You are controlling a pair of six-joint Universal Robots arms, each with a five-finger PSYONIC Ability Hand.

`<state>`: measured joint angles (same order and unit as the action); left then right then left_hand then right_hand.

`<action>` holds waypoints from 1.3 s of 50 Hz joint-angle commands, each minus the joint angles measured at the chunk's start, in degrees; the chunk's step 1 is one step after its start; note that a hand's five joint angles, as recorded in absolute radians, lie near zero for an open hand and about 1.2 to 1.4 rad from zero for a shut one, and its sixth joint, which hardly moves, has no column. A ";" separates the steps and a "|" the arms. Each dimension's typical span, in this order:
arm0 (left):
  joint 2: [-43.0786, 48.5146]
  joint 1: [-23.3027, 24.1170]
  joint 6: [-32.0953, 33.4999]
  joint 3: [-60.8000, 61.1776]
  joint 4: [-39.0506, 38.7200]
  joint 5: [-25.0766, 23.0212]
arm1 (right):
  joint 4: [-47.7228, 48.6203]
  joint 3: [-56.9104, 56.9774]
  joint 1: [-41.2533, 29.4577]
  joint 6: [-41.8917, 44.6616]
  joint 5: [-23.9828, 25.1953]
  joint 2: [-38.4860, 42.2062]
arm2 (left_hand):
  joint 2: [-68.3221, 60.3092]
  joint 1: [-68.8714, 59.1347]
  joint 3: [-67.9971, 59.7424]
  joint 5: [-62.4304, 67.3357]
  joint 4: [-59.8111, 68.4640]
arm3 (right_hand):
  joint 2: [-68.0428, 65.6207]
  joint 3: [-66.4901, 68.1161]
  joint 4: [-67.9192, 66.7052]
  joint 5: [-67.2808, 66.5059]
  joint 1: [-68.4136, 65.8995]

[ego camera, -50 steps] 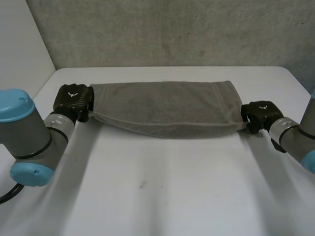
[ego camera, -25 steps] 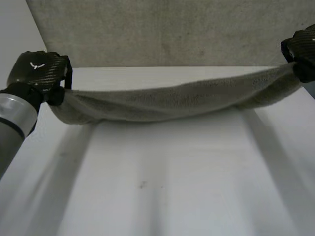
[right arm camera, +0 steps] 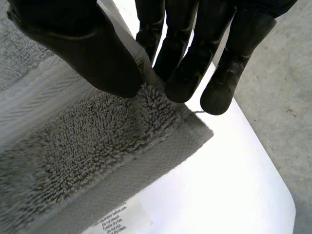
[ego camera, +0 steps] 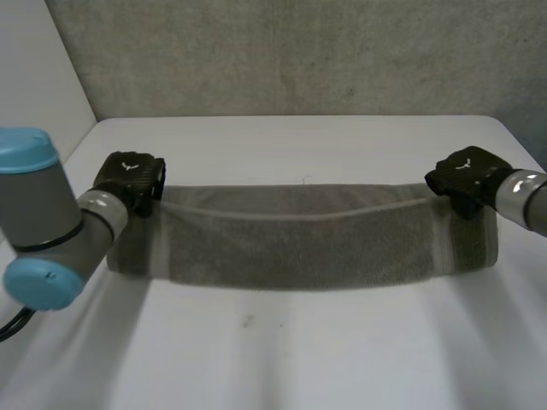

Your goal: Fold the towel.

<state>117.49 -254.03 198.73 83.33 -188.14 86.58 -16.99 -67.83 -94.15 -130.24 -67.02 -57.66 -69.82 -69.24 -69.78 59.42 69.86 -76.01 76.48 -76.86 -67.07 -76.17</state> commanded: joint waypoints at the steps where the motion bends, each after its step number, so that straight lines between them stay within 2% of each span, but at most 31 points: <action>1: 12.74 0.55 0.51 -15.44 -1.18 0.51 | 4.33 11.75 -3.06 -1.68 -4.79 11.08 | -10.18 -10.76 -10.22 10.58 10.14 | -3.99 3.52 -3.14 -2.93 -3.83; 3: 15.46 0.55 0.51 -19.22 -0.74 0.52 | 5.73 17.53 -4.11 -2.20 -6.89 15.98 | -10.18 -10.76 -10.22 10.58 10.14 | -3.99 3.52 -3.14 -2.93 -3.83; 8: 22.52 0.64 0.51 -29.45 2.95 0.60 | 5.91 26.40 -5.25 -2.21 -9.00 22.31 | -10.18 -10.76 -10.22 10.58 10.14 | -3.99 3.52 -3.14 -2.93 -3.83; 15: 31.73 0.73 0.51 -45.15 9.18 2.00 | 6.00 36.54 -6.40 -2.21 -10.42 29.10 | -10.18 -10.76 -10.22 10.58 10.14 | -3.99 3.52 -3.14 -2.93 -3.83; 22: 37.10 0.81 0.60 -53.96 12.17 2.36 | 6.17 45.93 -6.84 -2.03 -10.51 35.67 | -10.18 -10.76 -10.22 10.58 10.14 | -3.99 3.52 -3.14 -2.93 -3.83; 23: 37.72 0.81 0.51 -55.02 12.79 2.54 | 6.18 45.94 -6.84 -2.03 -10.50 35.69 | -1.88 -2.46 -1.91 2.28 1.83 | -3.99 3.52 -3.14 -2.93 -3.83; 24: 37.72 0.81 0.51 -55.03 12.80 2.54 | 6.44 47.34 -7.27 -1.77 -10.33 36.82 | -1.79 -2.37 -1.83 2.19 1.75 | 44.25 -44.71 45.10 45.31 44.40; 25: 37.98 0.90 0.51 -55.37 13.14 2.89 | 6.44 47.35 -7.28 -1.77 -10.33 36.83 | 54.33 53.75 54.29 -53.93 -54.37 | 44.73 -45.19 45.58 45.79 44.89; 26: 37.99 0.99 0.43 -55.20 13.32 2.80 | 7.31 48.31 -7.89 -1.42 -10.15 37.61 | 51.56 50.98 51.52 -51.16 -51.60 | 66.01 -66.48 66.86 67.07 66.17; 27: 37.99 0.99 0.43 -55.20 13.32 2.80 | 8.80 48.93 -7.98 -1.59 -10.15 38.06 | 51.53 50.95 51.50 -51.13 -51.57 | 66.01 -66.48 66.86 67.07 66.17; 28: 37.81 1.34 0.43 -55.12 13.41 2.80 | 8.81 48.93 -7.98 -1.59 -10.15 38.06 | 59.82 59.24 59.78 -59.42 -59.86 | 66.01 -66.48 66.86 67.07 66.17; 32: 36.93 3.01 0.16 -54.76 13.59 2.80 | 12.32 48.50 -8.42 -2.64 -11.29 37.19 | 59.82 59.24 59.78 -59.42 -59.86 | 66.01 -66.48 66.86 67.07 66.17; 37: 32.89 4.51 -0.28 -51.16 14.47 2.80 | 11.80 45.26 -8.60 -6.50 -12.44 32.80 | 59.82 59.24 59.78 -59.42 -59.86 | 66.01 -66.48 66.86 67.07 66.17; 39: 28.52 4.59 -0.37 -45.57 14.47 2.54 | 11.80 43.13 -8.60 -8.10 -12.52 30.85 | 59.82 59.24 59.78 -59.42 -59.86 | 66.01 -66.48 66.86 67.07 66.17; 43: 22.87 4.77 -0.45 -38.42 13.94 2.27 | 11.89 34.29 -7.98 -11.25 -12.35 23.67 | 59.77 59.19 59.74 -59.37 -59.82 | 66.01 -66.48 66.86 67.07 66.17; 45: 17.18 5.29 -0.63 -30.63 11.84 2.10 | 11.89 30.43 -7.81 -11.69 -12.18 20.95 | 59.77 59.19 59.74 -59.37 -59.82 | 66.01 -66.48 66.86 67.07 66.17; 48: 14.34 5.65 -0.63 -26.64 9.90 2.10 | 11.89 22.52 -7.72 -11.96 -12.09 15.41 | 59.77 59.19 59.74 -59.37 -59.82 | 66.01 -66.48 66.86 67.07 66.17; 50: 8.14 5.74 -0.89 -17.89 5.61 2.10 | 11.89 18.61 -7.45 -11.96 -12.00 13.10 | 59.82 59.24 59.78 -59.42 -59.86 | 66.01 -66.48 66.86 67.07 66.17; 54: 2.57 5.65 -0.89 -9.76 0.84 2.01 | 11.80 8.27 -4.56 -11.88 -11.82 6.96 | 59.82 59.24 59.78 -59.42 -59.86 | 66.01 -66.48 66.86 67.07 66.17; 60: -5.68 4.59 -1.24 2.43 -5.74 2.01 | 11.80 0.33 -2.88 -11.88 -9.98 3.26 | 59.82 59.24 59.78 -59.42 -59.86 | 66.01 -66.48 66.86 67.07 66.17; 65: -7.97 3.98 -3.08 8.59 -8.29 1.92 | 11.80 -6.78 0.28 -11.88 -5.42 2.02 | 59.82 59.24 59.78 -59.42 -59.86 | 64.25 -64.72 65.10 65.31 64.41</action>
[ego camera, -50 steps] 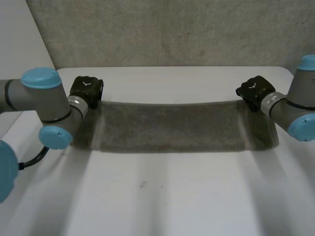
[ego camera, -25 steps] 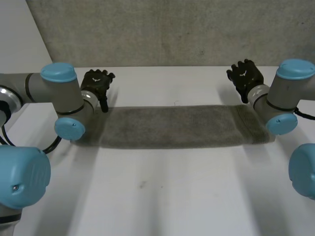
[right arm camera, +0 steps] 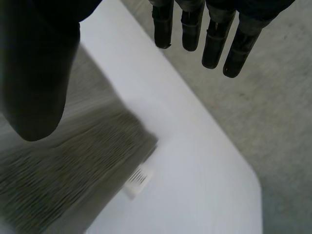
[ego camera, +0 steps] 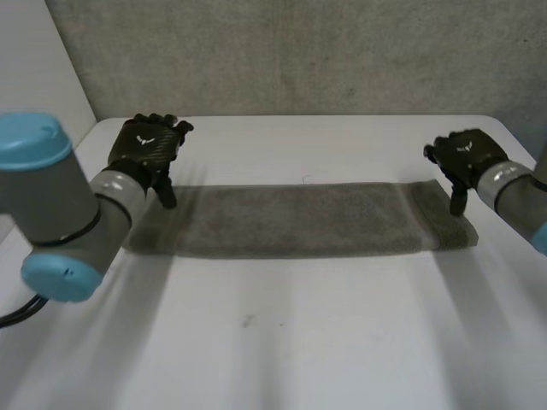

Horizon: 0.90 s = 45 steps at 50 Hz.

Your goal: Fold the towel.

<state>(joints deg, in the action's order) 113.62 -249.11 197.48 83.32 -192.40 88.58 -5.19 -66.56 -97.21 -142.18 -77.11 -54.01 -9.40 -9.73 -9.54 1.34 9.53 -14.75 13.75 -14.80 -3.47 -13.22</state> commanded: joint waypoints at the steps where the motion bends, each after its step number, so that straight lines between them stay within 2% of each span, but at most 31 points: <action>1: -4.55 -1.90 -2.62 10.09 -4.47 -0.16 | 0.01 -8.06 3.34 0.06 4.69 -1.63 | -0.65 -0.31 -0.50 -1.30 0.52 | 2.98 -1.98 3.04 1.71 1.45; 6: -5.69 -3.58 -5.26 13.00 -5.53 -0.25 | 0.71 -10.70 4.31 0.15 7.77 -0.48 | -0.60 -0.27 -0.46 -1.34 0.47 | 0.63 0.37 0.68 -0.65 -0.90; 10: -5.69 -3.84 -6.50 13.80 -6.23 -0.42 | 2.98 -10.26 4.66 0.59 10.05 3.37 | -0.60 -0.27 -0.46 -1.34 0.47 | -10.10 11.11 -10.05 -11.38 -11.63; 17: -5.69 -4.90 -6.94 14.85 -6.58 -1.21 | 6.33 -8.85 4.83 0.94 9.53 7.34 | -0.60 -0.27 -0.46 -1.34 0.47 | -20.23 21.23 -20.17 -21.50 -21.76; 19: -5.69 -4.98 -6.94 14.86 -6.58 -1.21 | 7.99 -8.33 5.01 0.94 9.35 7.86 | -0.60 -0.27 -0.46 -1.34 0.47 | -44.81 45.81 -44.76 -46.09 -46.34; 20: -5.69 -4.98 -6.94 14.94 -6.58 -1.47 | 8.00 -8.33 5.01 0.94 9.35 7.86 | -0.60 -0.27 -0.46 -1.34 0.47 | -44.96 45.96 -44.90 -46.23 -46.48; 21: -5.69 -4.98 -6.94 14.94 -6.58 -1.48 | 9.05 -7.89 5.18 0.85 9.00 8.04 | -0.60 -0.27 -0.46 -1.34 0.47 | -54.12 55.12 -54.06 -55.39 -55.64; 22: -5.69 -4.98 -6.94 15.03 -6.58 -1.65 | 9.06 -7.89 5.18 0.85 9.00 8.04 | -0.60 -0.27 -0.46 -1.34 0.47 | -54.21 55.21 -54.15 -55.48 -55.74; 23: -5.69 -4.98 -6.94 15.21 -6.67 -2.00 | 10.02 -7.45 5.79 0.85 8.56 8.21 | -0.60 -0.27 -0.46 -1.34 0.47 | -62.53 63.54 -62.48 -63.81 -64.06; 24: -5.69 -4.98 -6.94 15.21 -6.67 -2.00 | 10.90 -6.93 6.50 0.77 7.95 8.30 | -0.60 -0.27 -0.46 -1.34 0.47 | -65.22 66.23 -65.17 -66.50 -66.75; 33: -5.78 -4.90 -7.02 15.47 -7.64 -2.18 | 10.29 -3.32 13.01 4.02 5.66 8.39 | -0.60 -0.27 -0.46 -1.34 0.47 | -65.25 66.25 -65.20 -66.53 -66.78; 37: -5.87 -4.81 -7.02 15.73 -7.64 -2.18 | 6.97 -0.52 18.01 11.46 5.22 7.34 | -0.60 -0.27 -0.46 -1.34 0.47 | -65.25 66.25 -65.20 -66.53 -66.78; 42: -6.57 -5.16 -7.02 16.52 -7.64 -2.18 | 1.68 5.89 16.88 13.25 4.78 4.97 | -0.60 -0.27 -0.46 -1.34 0.47 | -65.25 66.25 -65.20 -66.53 -66.78; 44: -6.66 -5.34 -7.11 16.61 -7.64 -2.18 | 1.32 7.85 14.50 12.54 4.52 4.53 | -0.60 -0.27 -0.46 -1.34 0.47 | -65.25 66.25 -65.20 -66.53 -66.78; 45: -6.75 -5.51 -7.11 16.61 -7.73 -2.18 | 1.41 9.85 10.41 11.93 3.99 4.44 | -0.60 -0.27 -0.46 -1.34 0.47 | -65.25 66.25 -65.20 -66.53 -66.78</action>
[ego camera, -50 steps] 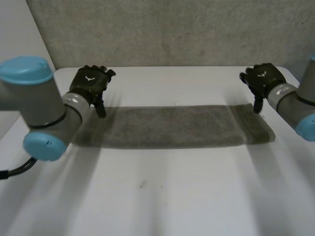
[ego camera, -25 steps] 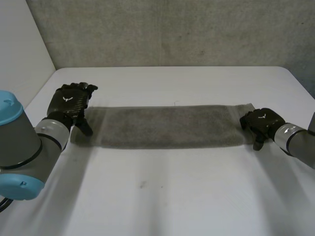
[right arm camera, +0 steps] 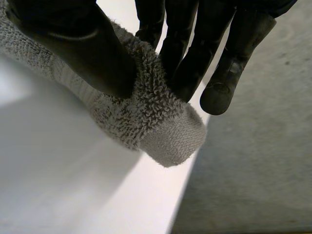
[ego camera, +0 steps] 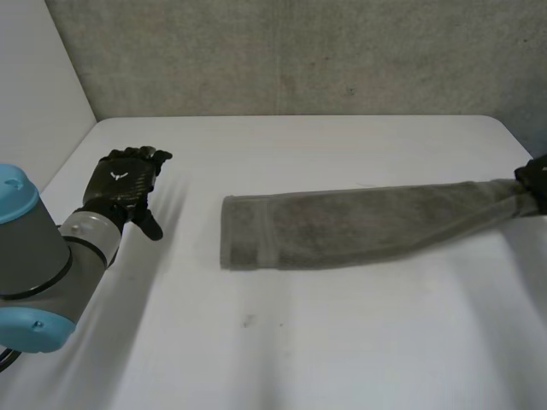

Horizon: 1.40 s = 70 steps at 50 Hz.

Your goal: Fold the towel.

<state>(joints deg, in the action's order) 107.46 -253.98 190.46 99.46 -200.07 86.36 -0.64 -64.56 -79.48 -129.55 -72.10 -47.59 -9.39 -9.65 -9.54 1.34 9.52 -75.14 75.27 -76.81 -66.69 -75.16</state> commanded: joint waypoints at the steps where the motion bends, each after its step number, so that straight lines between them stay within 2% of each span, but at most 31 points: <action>1: -0.59 -0.72 -0.08 0.47 0.03 0.04 | -2.96 10.22 -12.57 -1.40 -1.72 -1.81 | -0.61 -0.35 -0.46 -1.34 0.48 | -4.86 4.73 -3.19 -3.31 -4.84; 2: -0.76 -0.72 -0.08 0.38 0.03 0.04 | -2.96 12.50 -17.59 -1.67 -2.60 -1.37 | -0.61 -0.35 -0.46 -1.34 0.48 | -4.86 4.73 -3.19 -3.31 -4.84; 3: -0.76 -0.72 -0.08 0.38 0.03 0.04 | -2.96 12.53 -17.64 -1.67 -2.61 -1.37 | -0.61 -0.35 -0.46 -1.34 0.48 | -4.86 4.73 -3.19 -3.31 -4.84; 4: -1.11 -0.81 -0.17 0.38 -0.06 0.12 | -3.05 14.36 -22.16 -1.76 -3.39 -0.84 | -0.61 -0.35 -0.46 -1.34 0.48 | -4.86 4.73 -3.19 -3.31 -4.84; 5: -1.11 -0.81 -0.17 0.38 -0.06 0.12 | -3.05 14.37 -22.21 -1.76 -3.40 -0.84 | -0.61 -0.35 -0.46 -1.34 0.48 | -4.86 4.73 -3.19 -3.31 -4.84; 7: -1.38 -0.99 -0.26 0.55 0.03 0.12 | -2.96 16.12 -30.51 -1.76 -3.84 1.43 | -0.61 -0.35 -0.46 -1.34 0.48 | -4.86 4.73 -3.19 -3.31 -4.84; 8: -1.38 -0.99 -0.26 0.56 0.03 0.12 | -2.96 16.13 -30.56 -1.76 -3.84 1.45 | -0.61 -0.35 -0.46 -1.34 0.48 | -4.86 4.73 -3.19 -3.31 -4.84; 10: -1.55 -1.08 -0.17 1.08 -0.06 0.12 | -2.96 16.40 -40.08 -1.59 -3.49 4.24 | -0.61 -0.35 -0.46 -1.34 0.48 | -4.86 4.73 -3.19 -3.31 -4.84; 11: -1.55 -1.08 -0.17 1.08 -0.06 0.12 | -2.96 16.40 -40.14 -1.58 -3.49 4.26 | -0.61 -0.35 -0.46 -1.34 0.48 | -4.86 4.73 -3.19 -3.31 -4.84; 14: -1.73 -1.16 -0.17 1.61 -0.24 0.04 | -2.61 14.47 -49.96 -1.06 -3.40 8.99 | -0.61 -0.35 -0.46 -1.34 0.48 | -4.86 4.73 -3.19 -3.31 -4.84; 19: -1.73 -1.52 -0.17 1.70 -0.24 0.04 | -1.91 10.96 -53.93 0.17 -3.49 11.02 | -0.61 -0.35 -0.46 -1.34 0.48 | -4.86 4.73 -3.19 -3.31 -4.84; 24: -1.73 -1.52 -0.17 1.70 -0.24 0.04 | 1.79 6.90 -53.76 0.79 -3.93 9.53 | -0.61 -0.35 -0.46 -1.34 0.48 | -4.86 4.73 -3.19 -3.31 -4.84; 25: -1.73 -1.52 -0.26 1.70 -0.32 0.04 | 3.26 5.51 -53.67 0.53 -3.93 8.14 | -0.61 -0.35 -0.46 -1.34 0.48 | 11.40 -11.53 13.07 12.95 11.42; 26: -1.73 -1.60 -0.17 1.61 -0.50 0.04 | 4.85 3.84 -53.50 -0.08 -4.10 6.39 | -0.61 -0.35 -0.46 -1.34 0.48 | 55.70 -55.82 57.36 57.25 55.71; 27: -1.73 -1.60 -0.17 1.61 -0.50 0.04 | 4.86 3.83 -53.50 -0.09 -4.10 6.37 | -0.61 -0.35 -0.46 -1.34 0.48 | 56.14 -56.26 57.80 57.69 56.15; 28: -1.73 -1.60 -0.17 1.61 -0.76 0.04 | 6.43 2.09 -52.97 -0.70 -4.45 4.54 | -0.61 -0.35 -0.46 -1.34 0.48 | 65.14 -65.27 66.81 66.69 65.16; 32: -1.73 -1.60 -0.17 1.61 -1.11 0.04 | 9.61 -2.06 -50.86 -3.25 -4.72 -0.05 | -0.61 -0.35 -0.46 -1.34 0.48 | 65.14 -65.27 66.81 66.69 65.16; 34: -1.73 -1.60 -0.17 1.61 -1.46 0.04 | 11.97 -6.35 -48.32 -7.71 -4.54 -4.42 | -0.61 -0.35 -0.46 -1.34 0.48 | 65.14 -65.27 66.81 66.69 65.16; 37: -1.73 -1.60 -0.17 1.61 -1.47 0.04 | 12.77 -8.30 -47.08 -10.37 -4.28 -6.55 | -0.61 -0.35 -0.46 -1.34 0.48 | 65.14 -65.27 66.81 66.69 65.16; 42: -1.73 -1.43 -0.17 1.61 -1.38 0.04 | 13.39 -14.79 -41.91 -20.98 -3.84 -12.96 | -0.61 -0.35 -0.46 -1.34 0.48 | 65.14 -65.27 66.81 66.69 65.16; 46: -1.73 -0.99 -0.17 1.70 -1.47 0.04 | 13.30 -19.01 -36.20 -25.39 -3.31 -14.90 | -0.61 -0.35 -0.46 -1.34 0.48 | 65.14 -65.27 66.81 66.69 65.16; 53: -1.73 -0.64 -0.17 1.70 -1.47 0.04 | 12.68 -22.45 -29.69 -25.23 -1.38 -12.80 | -0.61 -0.35 -0.46 -1.34 0.48 | 65.14 -65.27 66.81 66.69 65.16; 55: -1.73 -0.55 -0.17 1.79 -1.47 0.04 | 12.60 -22.98 -28.18 -24.87 -0.67 -11.56 | -0.61 -0.35 -0.46 -1.34 0.48 | 61.02 -61.15 62.69 62.57 61.04; 57: -1.64 -0.55 -0.17 1.79 -1.47 0.04 | 12.60 -23.33 -26.00 -23.21 0.46 -9.46 | -0.61 -0.35 -0.46 -1.34 0.48 | 49.98 -50.11 51.64 51.53 50.00; 58: -1.64 -0.55 -0.17 1.79 -1.47 0.04 | 12.60 -23.33 -25.99 -23.20 0.47 -9.45 | -0.61 -0.35 -0.46 -1.34 0.48 | 49.92 -50.05 51.58 51.47 49.94; 60: -1.64 -0.46 -0.17 1.79 -1.47 0.12 | 12.60 -23.24 -24.67 -22.07 1.26 -7.79 | -0.61 -0.35 -0.46 -1.34 0.48 | 35.69 -35.81 37.35 37.24 35.70; 61: -1.64 -0.46 -0.17 1.79 -1.47 0.12 | 12.60 -23.24 -24.67 -22.06 1.26 -7.78 | -0.61 -0.35 -0.46 -1.34 0.48 | 35.62 -35.75 37.29 37.17 35.64; 65: -1.55 0.24 -0.17 1.87 -1.46 0.12 | 12.68 -22.54 -24.05 -22.23 1.96 -6.03 | -0.61 -0.35 -0.46 -1.34 0.48 | 19.36 -19.49 21.02 20.91 19.38; 70: -1.55 0.42 -0.17 1.87 -1.47 0.12 | 12.77 -22.72 -24.05 -22.50 2.58 -5.85 | -0.61 -0.35 -0.46 -1.34 0.48 | 18.80 -18.93 20.46 20.35 18.82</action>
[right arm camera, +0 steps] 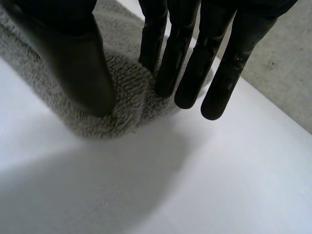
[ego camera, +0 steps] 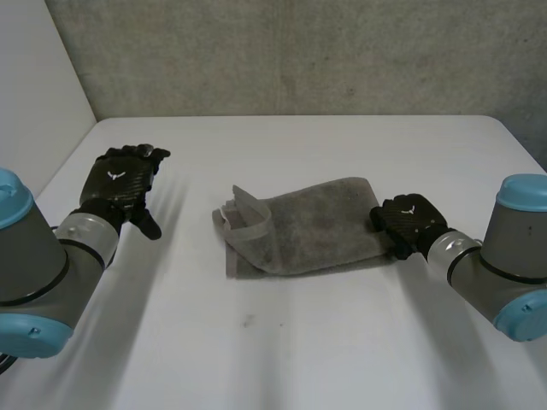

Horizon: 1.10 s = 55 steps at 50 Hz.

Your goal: Fold the towel.

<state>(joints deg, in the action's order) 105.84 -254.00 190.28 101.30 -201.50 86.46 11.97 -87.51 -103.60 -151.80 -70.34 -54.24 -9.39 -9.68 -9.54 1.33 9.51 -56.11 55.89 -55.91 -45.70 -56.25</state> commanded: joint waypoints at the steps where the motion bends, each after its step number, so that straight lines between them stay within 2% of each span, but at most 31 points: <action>1: 0.07 0.35 0.00 0.04 -0.04 0.02 | 0.07 0.15 0.07 -0.43 0.81 0.63 | -0.61 -0.32 -0.46 -1.33 0.49 | 6.60 -6.38 6.39 6.18 6.74; 2: 0.07 0.35 0.00 0.04 -0.04 0.02 | 0.07 0.15 0.07 -0.43 0.81 0.63 | -0.61 -0.32 -0.46 -1.33 0.49 | 6.66 -6.45 6.46 6.25 6.81; 4: 0.07 0.43 0.00 0.04 -0.04 0.02 | 0.07 -0.47 -0.28 -1.48 1.08 0.10 | -0.61 -0.32 -0.46 -1.33 0.49 | 27.27 -27.06 27.07 26.86 27.42; 11: 0.07 0.43 0.00 0.04 -0.04 -0.07 | -0.02 -0.91 -0.28 -5.78 1.17 -0.42 | -0.61 -0.32 -0.46 -1.33 0.49 | 28.37 -28.16 28.17 27.96 28.51; 13: 0.07 0.43 0.00 0.04 -0.04 0.02 | 0.07 -1.09 -0.02 -6.67 1.25 -0.51 | -0.61 -0.32 -0.46 -1.33 0.49 | 26.35 -26.13 26.14 25.93 26.49; 14: 0.07 0.43 0.00 0.04 -0.04 0.02 | 0.25 -1.26 0.07 -7.11 1.34 -0.51 | -0.61 -0.32 -0.46 -1.33 0.49 | 19.52 -19.30 19.32 19.10 19.66; 15: 0.07 0.43 0.00 0.13 -0.04 -0.07 | 0.42 -1.26 0.16 -7.28 1.43 -0.51 | -0.61 -0.32 -0.46 -1.33 0.49 | 4.13 -3.91 3.93 3.71 4.27; 16: 0.07 0.43 0.00 0.13 -0.04 -0.07 | 0.42 -1.26 0.16 -7.29 1.43 -0.51 | -0.61 -0.32 -0.46 -1.33 0.49 | 3.97 -3.76 3.77 3.56 4.12; 18: 0.07 0.43 0.00 0.13 0.05 -0.07 | 0.51 -1.17 0.68 -7.20 1.52 -0.43 | -0.61 -0.32 -0.46 -1.33 0.49 | -23.77 23.99 -23.98 -24.19 -23.63; 27: -0.02 0.43 0.09 0.75 -0.04 -0.07 | -0.19 -2.67 4.73 -3.77 1.61 -2.71 | -0.61 -0.32 -0.46 -1.33 0.49 | -23.89 24.11 -24.09 -24.30 -23.75; 31: -0.11 0.52 0.09 0.75 0.05 -0.07 | -0.28 -4.86 7.44 5.07 1.26 -6.74 | -0.61 -0.32 -0.46 -1.33 0.49 | -23.89 24.11 -24.09 -24.30 -23.75; 36: -0.28 0.61 0.09 0.40 0.14 0.11 | -1.68 -3.73 6.84 13.08 0.90 -9.56 | -0.61 -0.32 -0.46 -1.33 0.49 | -23.89 24.11 -24.09 -24.30 -23.75; 40: -0.72 0.79 0.09 -0.57 0.40 0.20 | -3.44 -0.47 1.91 13.90 0.99 -10.01 | -0.61 -0.32 -0.46 -1.33 0.49 | -23.89 24.11 -24.09 -24.30 -23.75; 42: -1.69 1.48 -0.09 -1.97 0.75 0.37 | -4.32 3.73 -6.48 13.37 1.08 -9.05 | -0.61 -0.32 -0.46 -1.33 0.49 | -23.89 24.11 -24.09 -24.30 -23.75; 43: -1.69 1.49 -0.09 -1.98 0.75 0.37 | -4.32 3.75 -6.52 13.37 1.08 -9.04 | -0.61 -0.32 -0.46 -1.33 0.49 | -23.89 24.11 -24.09 -24.30 -23.75; 45: -2.22 2.63 -0.17 -3.47 0.84 0.63 | -4.24 5.33 -13.96 13.98 1.60 -7.03 | -0.61 -0.32 -0.46 -1.33 0.49 | -23.89 24.11 -24.09 -24.30 -23.75; 48: -2.31 3.33 -0.35 -4.18 0.84 0.72 | -4.41 5.51 -17.07 14.60 1.52 -5.61 | -0.61 -0.32 -0.46 -1.33 0.49 | -23.89 24.11 -24.09 -24.30 -23.75; 50: -2.31 4.56 -2.10 -5.49 1.45 0.81 | -4.59 4.63 -22.67 17.22 1.61 -2.72 | -0.61 -0.32 -0.46 -1.33 0.49 | -23.89 24.11 -24.09 -24.30 -23.75; 55: -2.31 5.18 -6.23 -8.12 4.17 0.81 | -3.62 2.26 -25.33 24.77 0.38 -0.51 | -0.61 -0.32 -0.46 -1.33 0.49 | -23.89 24.11 -24.09 -24.30 -23.75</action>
<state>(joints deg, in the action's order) 103.53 -250.11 188.78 96.35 -200.16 87.22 7.47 -82.46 -123.32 -135.26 -68.84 -58.54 -9.39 -9.68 -9.54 1.39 9.49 -71.72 76.32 -76.78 -66.60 -74.61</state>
